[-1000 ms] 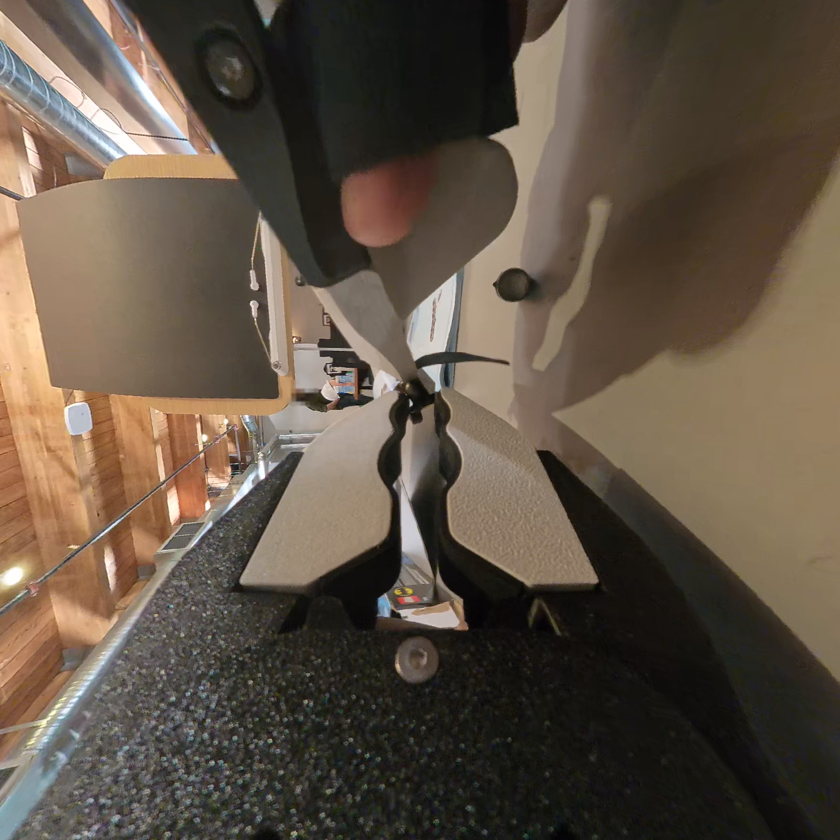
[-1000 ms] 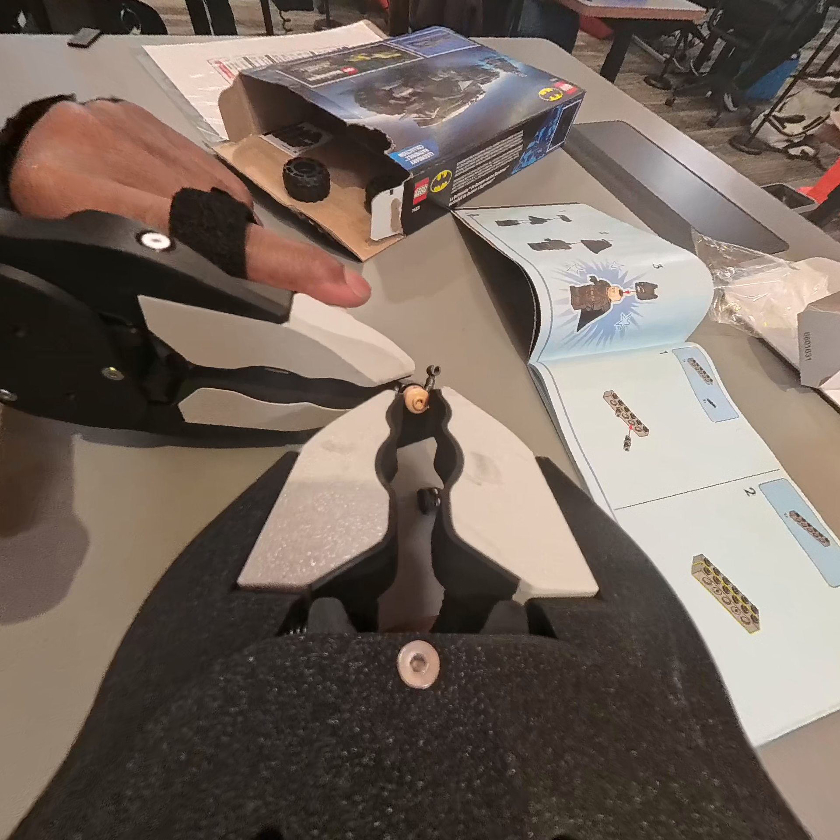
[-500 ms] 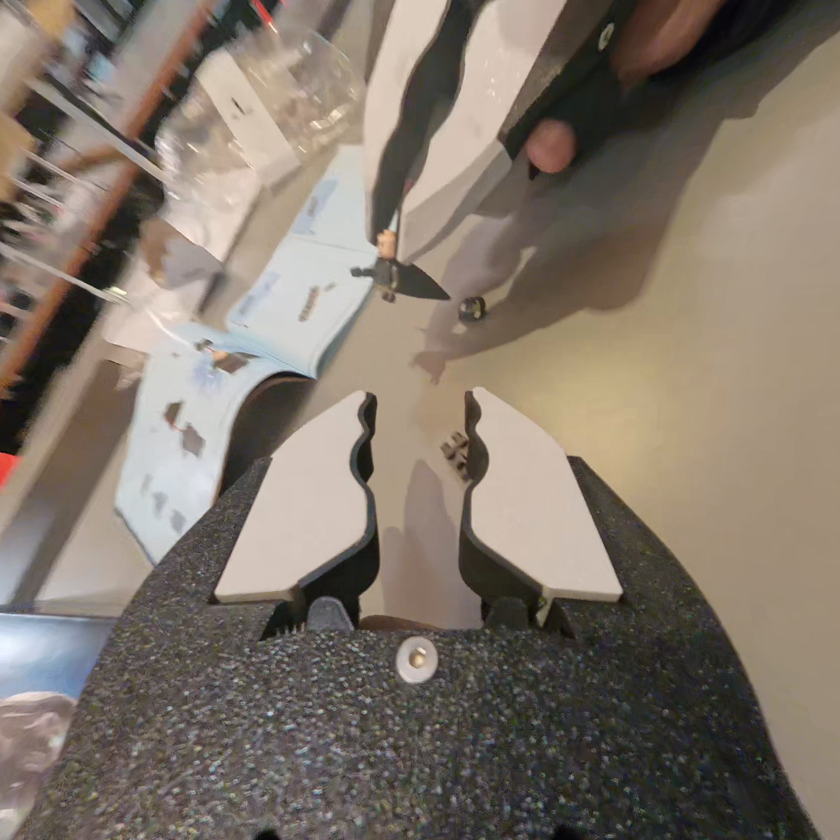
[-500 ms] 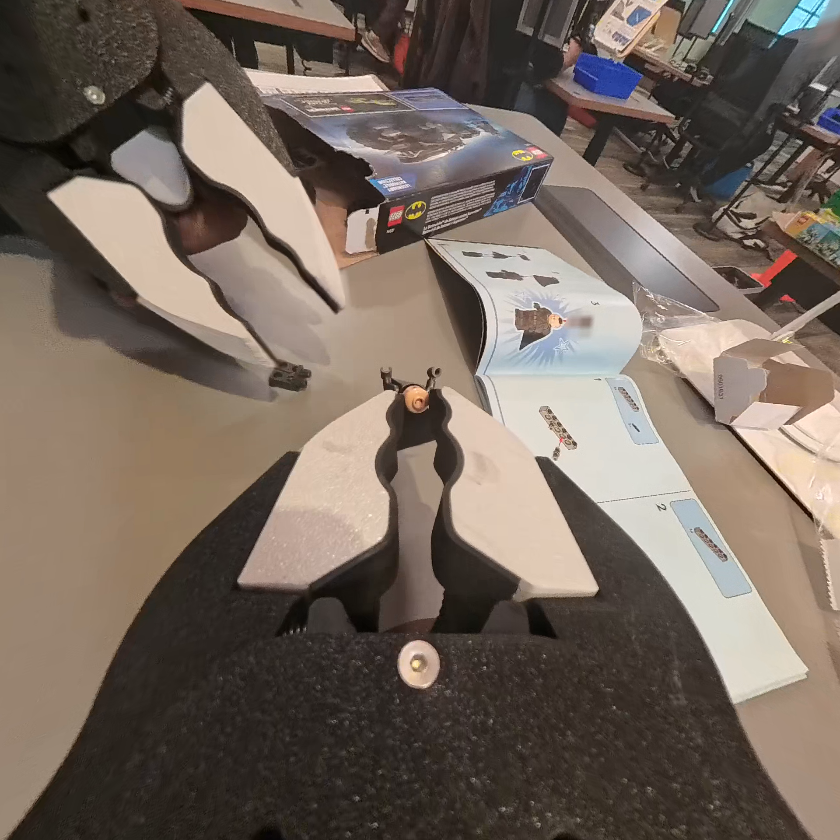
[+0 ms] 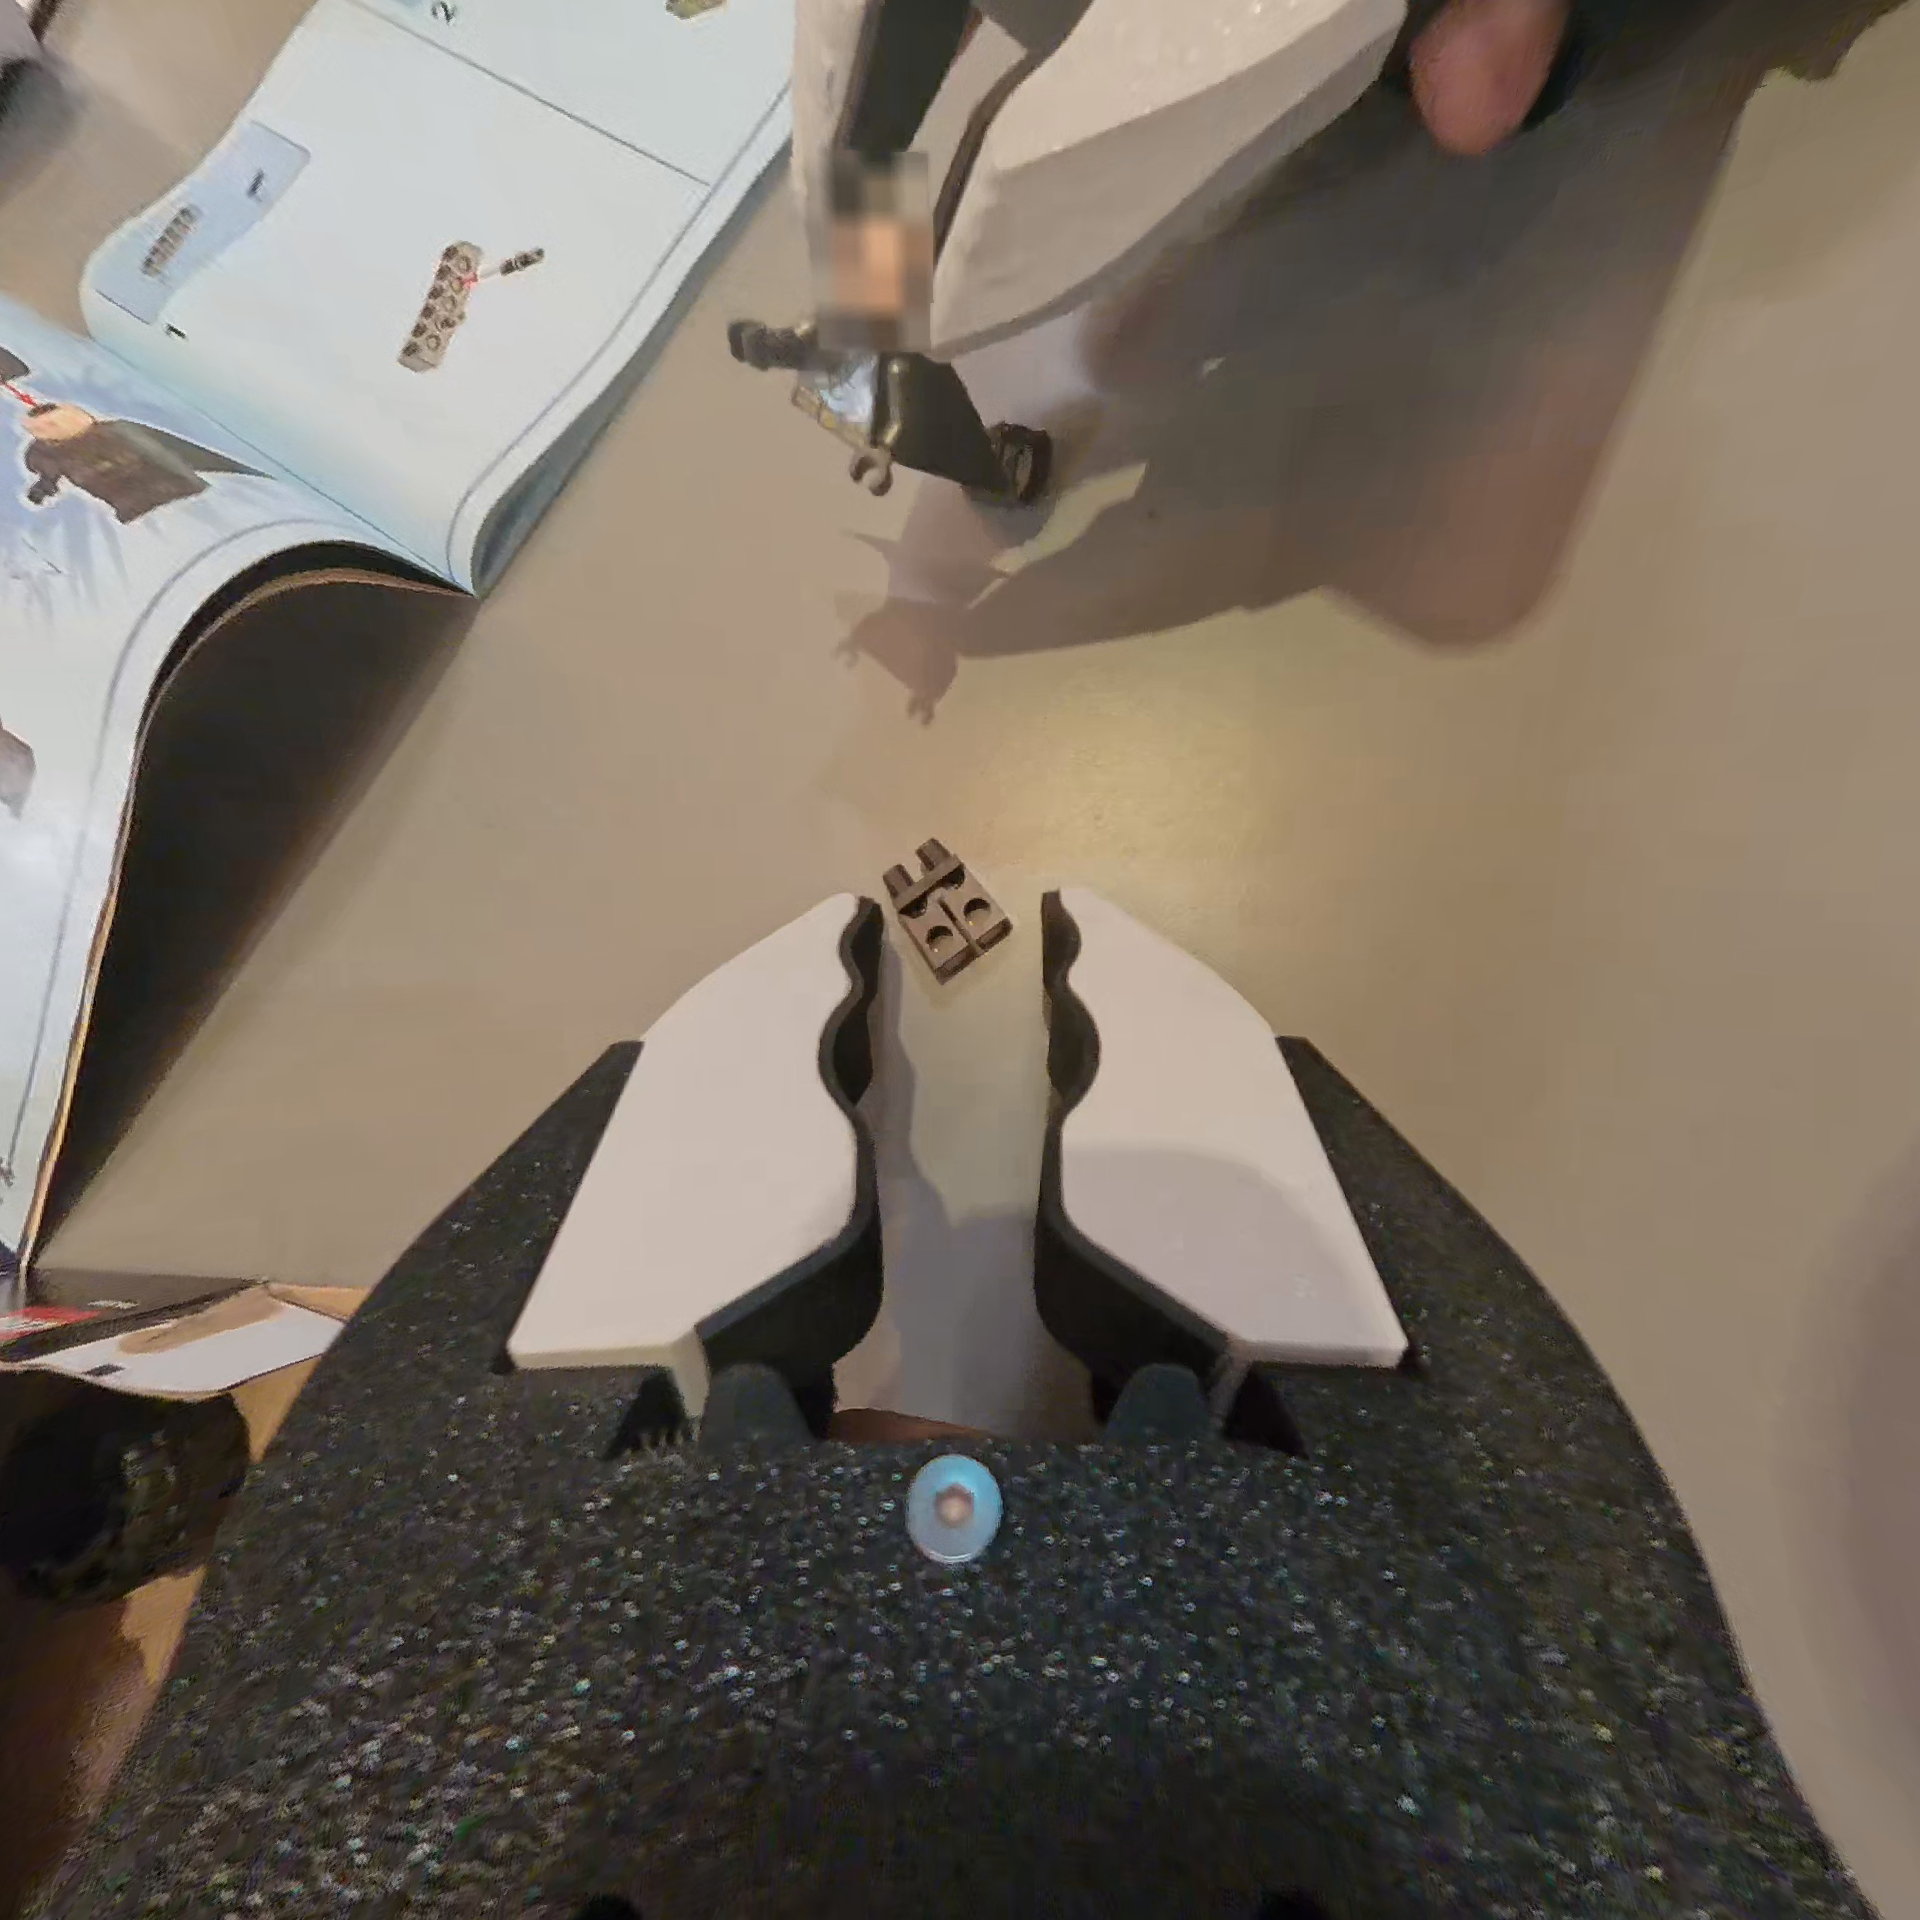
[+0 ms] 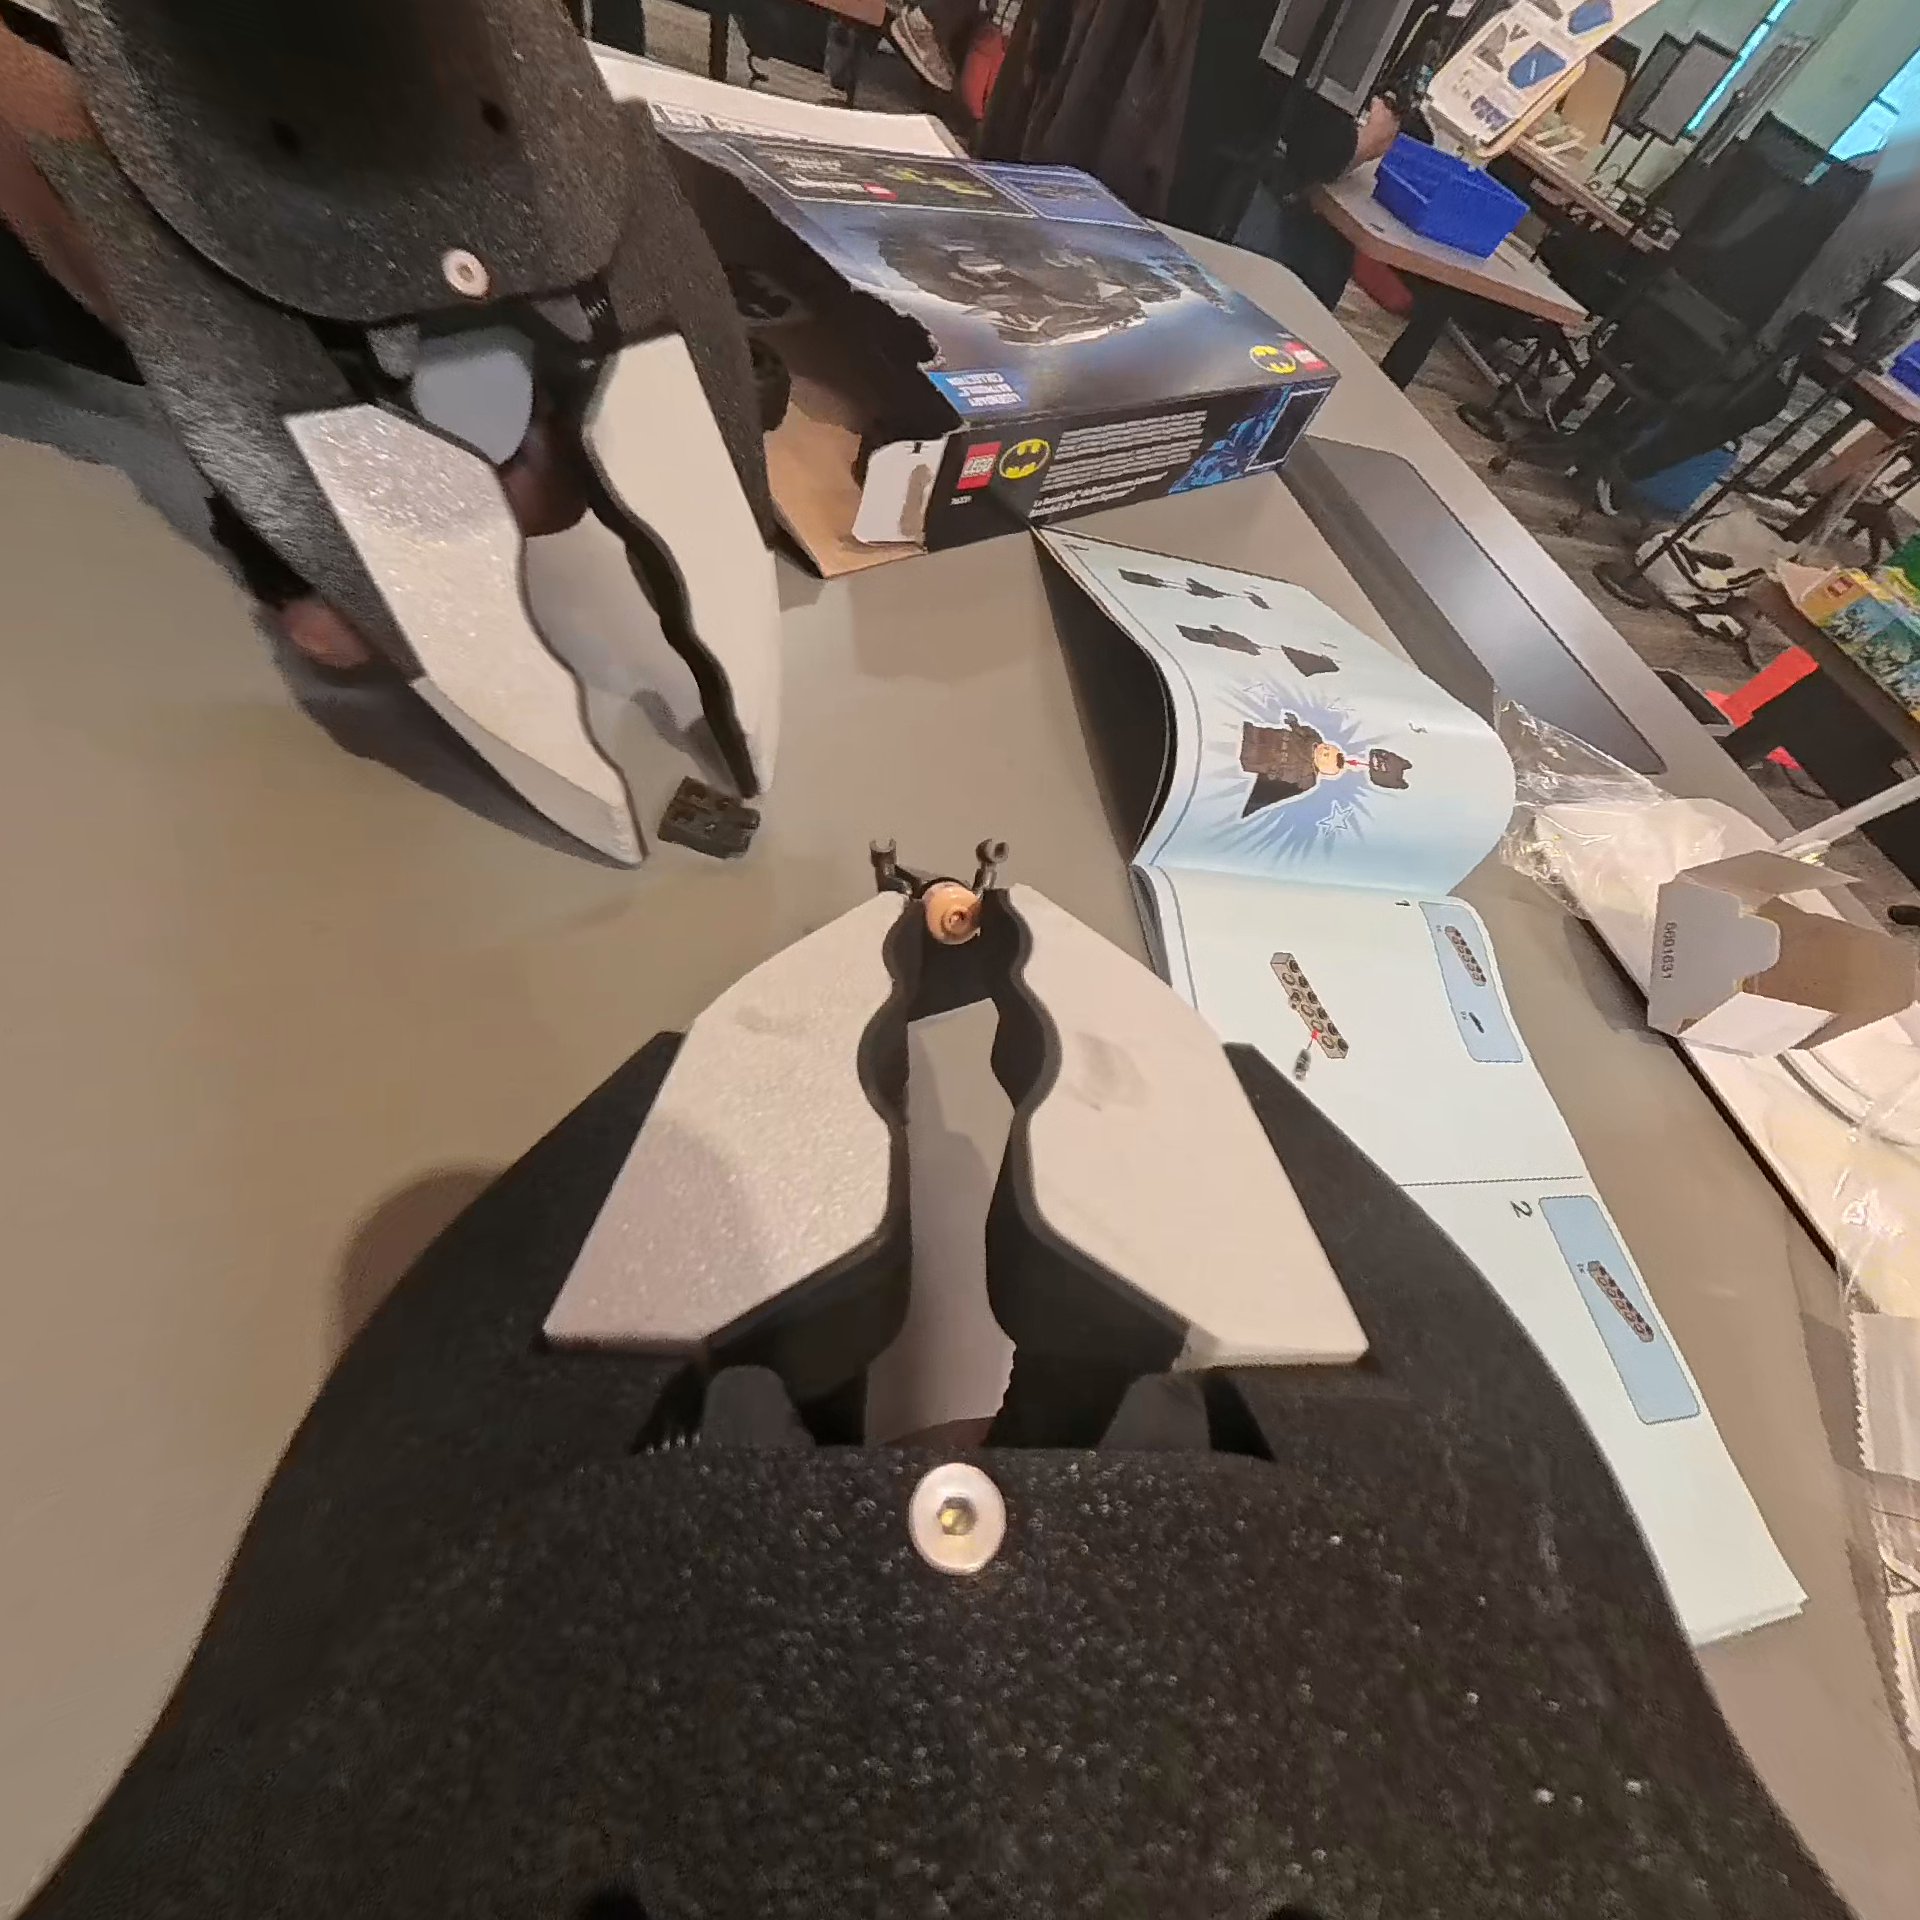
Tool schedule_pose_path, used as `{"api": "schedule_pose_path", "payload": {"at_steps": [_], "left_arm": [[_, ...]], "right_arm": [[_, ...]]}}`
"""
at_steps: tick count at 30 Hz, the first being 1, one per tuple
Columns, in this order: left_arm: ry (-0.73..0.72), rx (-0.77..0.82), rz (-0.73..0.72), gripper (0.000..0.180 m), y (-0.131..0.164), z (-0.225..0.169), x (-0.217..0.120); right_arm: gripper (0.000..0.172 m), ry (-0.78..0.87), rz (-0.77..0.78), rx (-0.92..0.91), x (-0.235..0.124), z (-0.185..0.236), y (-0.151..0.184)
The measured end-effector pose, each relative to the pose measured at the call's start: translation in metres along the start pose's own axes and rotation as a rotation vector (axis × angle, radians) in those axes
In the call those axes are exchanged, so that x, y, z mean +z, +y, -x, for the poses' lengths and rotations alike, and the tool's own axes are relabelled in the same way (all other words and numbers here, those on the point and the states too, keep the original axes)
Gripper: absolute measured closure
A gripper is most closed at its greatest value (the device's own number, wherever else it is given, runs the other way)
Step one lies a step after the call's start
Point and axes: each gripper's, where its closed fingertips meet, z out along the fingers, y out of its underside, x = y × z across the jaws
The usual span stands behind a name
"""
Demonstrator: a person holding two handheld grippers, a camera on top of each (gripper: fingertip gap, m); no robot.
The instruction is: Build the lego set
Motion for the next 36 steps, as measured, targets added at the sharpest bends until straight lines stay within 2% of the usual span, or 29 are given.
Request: {"api": "schedule_pose_path", "payload": {"at_steps": [2,5,7,11,14,16,26,29,32,36], "left_arm": [[-0.015,0.021,-0.003,0.160,-0.001,0.000,0.001],[-0.030,0.051,-0.013,0.160,-0.003,0.001,0.002],[-0.061,0.061,-0.038,0.153,-0.006,0.006,0.000],[-0.087,0.047,-0.203,0.140,-0.030,0.014,-0.013],[-0.070,0.062,-0.363,0.140,-0.052,0.008,-0.023],[-0.069,0.091,-0.406,0.143,-0.060,0.001,-0.023],[-0.119,0.181,-0.487,0.162,-0.076,-0.013,-0.023],[-0.073,0.144,-0.434,0.163,-0.070,-0.017,-0.015],[-0.020,0.103,-0.463,0.165,-0.073,-0.022,-0.015],[-0.036,0.075,-0.485,0.163,-0.076,-0.017,-0.019]], "right_arm": [[0.161,-0.032,-0.015,-0.004,-0.001,0.004,-0.002],[0.161,-0.075,-0.043,0.000,-0.004,0.008,-0.005],[0.161,-0.098,-0.063,0.005,-0.007,0.010,-0.007],[0.161,-0.128,-0.085,0.008,-0.009,0.012,-0.009],[0.161,-0.139,-0.093,0.015,-0.010,0.013,-0.010],[0.161,-0.156,-0.117,0.022,-0.012,0.013,-0.013],[0.161,-0.163,-0.147,0.065,-0.015,0.009,-0.016],[0.161,-0.152,-0.143,0.055,-0.015,0.009,-0.015],[0.161,-0.143,-0.132,0.048,-0.013,0.009,-0.015],[0.161,-0.133,-0.109,0.023,-0.011,0.011,-0.012]]}}
